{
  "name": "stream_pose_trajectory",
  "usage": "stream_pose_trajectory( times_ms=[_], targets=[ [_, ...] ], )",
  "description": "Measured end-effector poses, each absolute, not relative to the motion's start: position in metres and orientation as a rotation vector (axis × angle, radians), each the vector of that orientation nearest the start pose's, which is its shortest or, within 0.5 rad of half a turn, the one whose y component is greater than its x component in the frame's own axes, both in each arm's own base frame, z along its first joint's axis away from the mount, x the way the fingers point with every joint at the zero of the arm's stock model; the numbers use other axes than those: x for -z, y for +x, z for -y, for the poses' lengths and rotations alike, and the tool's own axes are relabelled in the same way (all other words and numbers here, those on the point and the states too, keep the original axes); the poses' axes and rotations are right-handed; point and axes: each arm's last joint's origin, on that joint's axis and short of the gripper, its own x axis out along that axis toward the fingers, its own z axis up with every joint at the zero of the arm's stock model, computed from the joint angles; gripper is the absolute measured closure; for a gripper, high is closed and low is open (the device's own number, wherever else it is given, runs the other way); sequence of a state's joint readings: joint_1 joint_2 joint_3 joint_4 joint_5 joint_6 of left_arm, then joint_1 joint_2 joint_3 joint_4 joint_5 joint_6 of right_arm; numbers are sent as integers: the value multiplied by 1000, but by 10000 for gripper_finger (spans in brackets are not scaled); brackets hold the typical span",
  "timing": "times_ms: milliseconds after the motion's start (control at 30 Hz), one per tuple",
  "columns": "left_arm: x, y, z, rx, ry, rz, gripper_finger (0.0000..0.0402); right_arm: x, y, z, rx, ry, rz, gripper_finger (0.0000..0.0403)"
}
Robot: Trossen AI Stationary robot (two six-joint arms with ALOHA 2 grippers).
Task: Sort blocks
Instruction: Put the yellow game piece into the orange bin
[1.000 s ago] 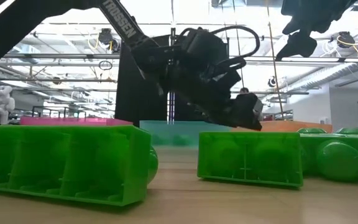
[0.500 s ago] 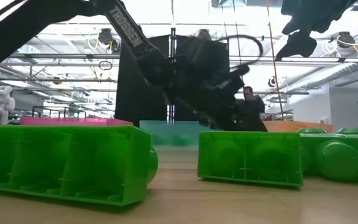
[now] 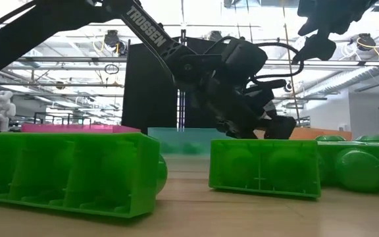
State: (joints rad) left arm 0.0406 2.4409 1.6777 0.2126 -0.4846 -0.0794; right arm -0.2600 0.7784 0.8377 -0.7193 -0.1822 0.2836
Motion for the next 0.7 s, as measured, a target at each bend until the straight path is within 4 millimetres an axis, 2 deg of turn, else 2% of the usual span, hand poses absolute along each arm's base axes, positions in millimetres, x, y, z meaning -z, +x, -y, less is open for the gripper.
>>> stream_pose_trajectory(
  times_ms=[133,267,500,700],
  targets=[
    [-98,517,-38,-589,-38,-525,17,-304,145,33,164,413,-630,46],
    [-97,516,-32,-506,-113,-563,17,-305,146,33,162,407,-627,46],
    [-91,508,10,-437,-158,-699,18,-305,146,33,161,407,-627,46],
    [-97,501,41,-391,-145,-745,51,-305,146,33,155,392,-628,46]
  ],
)
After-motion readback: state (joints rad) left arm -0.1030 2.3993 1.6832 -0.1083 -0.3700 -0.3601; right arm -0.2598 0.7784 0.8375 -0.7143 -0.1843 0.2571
